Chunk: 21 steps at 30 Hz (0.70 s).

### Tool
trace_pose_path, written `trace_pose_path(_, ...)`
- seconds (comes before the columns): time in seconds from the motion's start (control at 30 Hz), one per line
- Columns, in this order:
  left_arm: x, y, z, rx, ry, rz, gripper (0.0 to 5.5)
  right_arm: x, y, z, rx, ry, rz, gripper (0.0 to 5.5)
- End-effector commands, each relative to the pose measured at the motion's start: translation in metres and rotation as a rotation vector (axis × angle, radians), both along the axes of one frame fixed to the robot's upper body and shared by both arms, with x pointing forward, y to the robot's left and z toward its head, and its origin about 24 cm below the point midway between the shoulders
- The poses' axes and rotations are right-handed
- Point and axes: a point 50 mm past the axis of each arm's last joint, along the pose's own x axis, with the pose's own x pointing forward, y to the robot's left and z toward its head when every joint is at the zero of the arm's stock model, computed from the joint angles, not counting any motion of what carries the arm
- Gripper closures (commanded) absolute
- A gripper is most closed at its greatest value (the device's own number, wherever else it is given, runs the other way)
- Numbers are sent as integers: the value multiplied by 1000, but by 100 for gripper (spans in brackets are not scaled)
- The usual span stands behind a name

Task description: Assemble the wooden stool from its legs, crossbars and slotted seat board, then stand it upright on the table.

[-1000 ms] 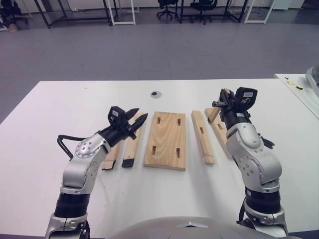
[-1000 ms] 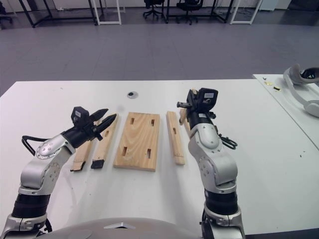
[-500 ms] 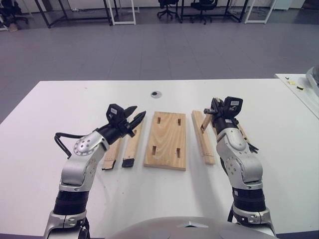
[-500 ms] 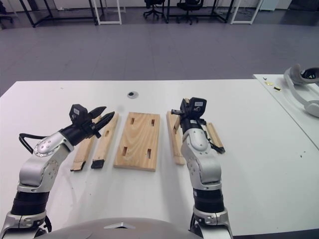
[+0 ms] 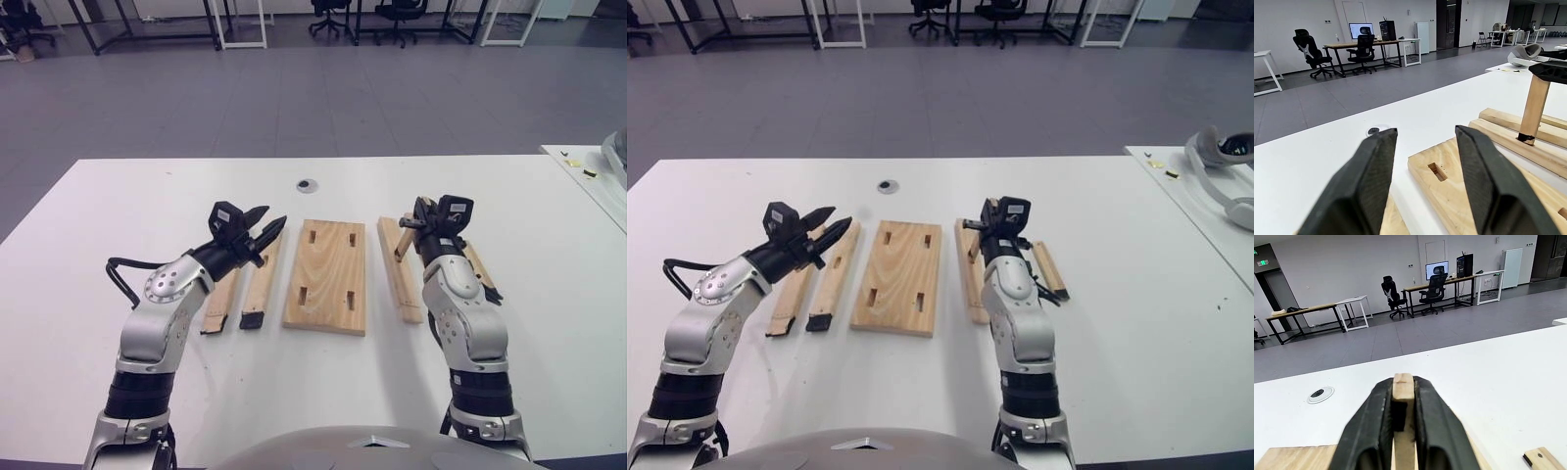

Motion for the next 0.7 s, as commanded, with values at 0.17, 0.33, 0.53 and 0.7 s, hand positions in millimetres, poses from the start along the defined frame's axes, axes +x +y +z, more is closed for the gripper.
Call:
trace_pose_path(0.17, 1, 0, 2, 11, -17, 8, 334, -4, 1, -27, -52, 99, 64, 508)
trace_pose_path(0.33, -1, 1, 1, 8, -22, 21, 334, -14, -6, -38, -28, -4, 97, 508)
trace_pose_path(0.53, 0, 5, 5, 12, -41, 27, 334, -21, -16, -58, -116, -73, 220, 508)
trace_pose_path(0.7, 1, 5, 6, 11, -47, 26, 334, -21, -12, -60, -94, -82, 241, 464)
